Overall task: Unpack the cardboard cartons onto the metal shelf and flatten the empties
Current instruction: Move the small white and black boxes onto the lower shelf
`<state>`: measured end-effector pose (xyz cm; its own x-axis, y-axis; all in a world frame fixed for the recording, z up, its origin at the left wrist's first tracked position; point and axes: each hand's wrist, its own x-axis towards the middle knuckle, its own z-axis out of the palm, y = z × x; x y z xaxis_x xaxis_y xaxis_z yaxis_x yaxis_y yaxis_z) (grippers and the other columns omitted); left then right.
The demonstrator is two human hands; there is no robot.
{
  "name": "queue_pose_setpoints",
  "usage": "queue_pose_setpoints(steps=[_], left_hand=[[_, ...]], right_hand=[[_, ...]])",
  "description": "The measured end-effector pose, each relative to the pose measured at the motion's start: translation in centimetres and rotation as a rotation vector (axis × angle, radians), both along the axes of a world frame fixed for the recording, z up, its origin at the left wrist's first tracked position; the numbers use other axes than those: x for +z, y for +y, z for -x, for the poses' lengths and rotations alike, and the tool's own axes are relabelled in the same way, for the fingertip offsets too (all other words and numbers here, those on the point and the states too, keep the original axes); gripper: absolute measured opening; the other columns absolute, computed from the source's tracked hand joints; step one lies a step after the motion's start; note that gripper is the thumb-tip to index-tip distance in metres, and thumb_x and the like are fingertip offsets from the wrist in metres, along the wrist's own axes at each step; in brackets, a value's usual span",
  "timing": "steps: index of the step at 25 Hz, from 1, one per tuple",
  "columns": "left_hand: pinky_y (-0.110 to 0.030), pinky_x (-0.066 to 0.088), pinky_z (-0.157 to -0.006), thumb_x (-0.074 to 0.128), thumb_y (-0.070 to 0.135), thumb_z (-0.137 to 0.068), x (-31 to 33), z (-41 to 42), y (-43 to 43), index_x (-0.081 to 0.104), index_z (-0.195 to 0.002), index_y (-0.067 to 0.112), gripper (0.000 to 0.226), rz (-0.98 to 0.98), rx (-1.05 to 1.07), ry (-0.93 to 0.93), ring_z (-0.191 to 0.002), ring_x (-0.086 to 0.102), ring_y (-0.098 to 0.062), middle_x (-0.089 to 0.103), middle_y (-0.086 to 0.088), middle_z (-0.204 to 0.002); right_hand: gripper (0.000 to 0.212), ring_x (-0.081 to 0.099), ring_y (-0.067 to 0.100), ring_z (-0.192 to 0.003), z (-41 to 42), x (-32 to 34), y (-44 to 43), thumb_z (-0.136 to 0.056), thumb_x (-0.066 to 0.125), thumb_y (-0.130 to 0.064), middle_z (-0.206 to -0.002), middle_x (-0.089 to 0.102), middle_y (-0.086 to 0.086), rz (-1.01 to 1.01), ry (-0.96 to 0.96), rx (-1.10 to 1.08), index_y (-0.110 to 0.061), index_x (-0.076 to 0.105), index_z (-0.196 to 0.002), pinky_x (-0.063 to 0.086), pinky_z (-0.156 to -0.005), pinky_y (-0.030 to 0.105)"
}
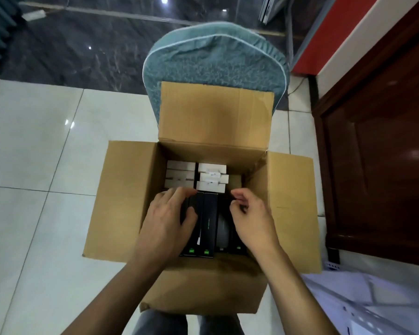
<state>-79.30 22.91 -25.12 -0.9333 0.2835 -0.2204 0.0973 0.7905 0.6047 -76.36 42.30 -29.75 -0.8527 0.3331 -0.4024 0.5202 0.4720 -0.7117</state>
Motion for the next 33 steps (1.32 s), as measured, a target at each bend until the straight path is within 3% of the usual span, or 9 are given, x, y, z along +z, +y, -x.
queue_pose_setpoints(steps=[6, 11, 18, 25, 33], left_hand=[[-0.022, 0.034, -0.101, 0.054, 0.026, -0.099, -5.7, 0.9, -0.2, 0.049, -0.137, 0.03, 0.039, 0.012, 0.008, -0.067, -0.121, 0.037, 0.001, 0.055, 0.012, -0.131], [-0.022, 0.033, -0.104, 0.052, 0.026, -0.099, -9.5, 2.2, 0.3, 0.05, -0.137, 0.028, 0.039, 0.05, -0.01, -0.098, -0.126, 0.042, -0.006, 0.055, 0.01, -0.133], [-0.031, 0.039, -0.104, 0.051, 0.029, -0.1, -13.4, 4.6, 0.8, 0.049, -0.138, 0.025, 0.039, 0.129, -0.028, -0.104, -0.126, 0.044, -0.014, 0.056, 0.004, -0.134], [-0.046, 0.035, -0.11, 0.048, 0.026, -0.101, -17.1, 7.5, 1.8, 0.041, -0.147, 0.023, 0.046, 0.322, -0.015, -0.125, -0.136, 0.039, -0.03, 0.049, -0.005, -0.145], [-0.051, 0.032, -0.111, 0.044, 0.029, -0.102, -18.7, 9.3, 1.6, 0.031, -0.154, 0.023, 0.054, 0.442, -0.003, -0.264, -0.137, 0.037, -0.037, 0.039, -0.01, -0.154]], right_hand=[[0.032, 0.062, 0.009, -0.115, 2.3, -7.2, 0.7, -0.099, 0.061, -0.02, -0.126, 0.068, -0.007, -0.119, -0.096, 0.033, -0.025, 0.064, -0.13, 0.047, -0.09, 0.019], [0.035, 0.063, 0.016, -0.115, 4.4, -12.2, 1.3, -0.096, 0.064, -0.016, -0.128, 0.067, -0.003, -0.174, -0.106, 0.07, -0.025, 0.064, -0.13, 0.052, -0.096, 0.034], [0.046, 0.062, 0.019, -0.108, 4.5, -16.4, 0.8, -0.095, 0.065, -0.012, -0.125, 0.061, -0.001, -0.228, -0.038, 0.126, -0.029, 0.058, -0.138, 0.057, -0.092, 0.041], [0.061, 0.055, 0.018, -0.12, 4.2, -18.5, 0.4, -0.094, 0.064, -0.004, -0.131, 0.055, -0.004, -0.259, -0.012, 0.184, -0.035, 0.052, -0.145, 0.051, -0.103, 0.039], [0.069, 0.054, 0.024, -0.122, 4.2, -19.5, 0.1, -0.091, 0.064, -0.003, -0.135, 0.056, 0.001, -0.315, -0.032, 0.209, -0.036, 0.046, -0.149, 0.051, -0.1, 0.047]])
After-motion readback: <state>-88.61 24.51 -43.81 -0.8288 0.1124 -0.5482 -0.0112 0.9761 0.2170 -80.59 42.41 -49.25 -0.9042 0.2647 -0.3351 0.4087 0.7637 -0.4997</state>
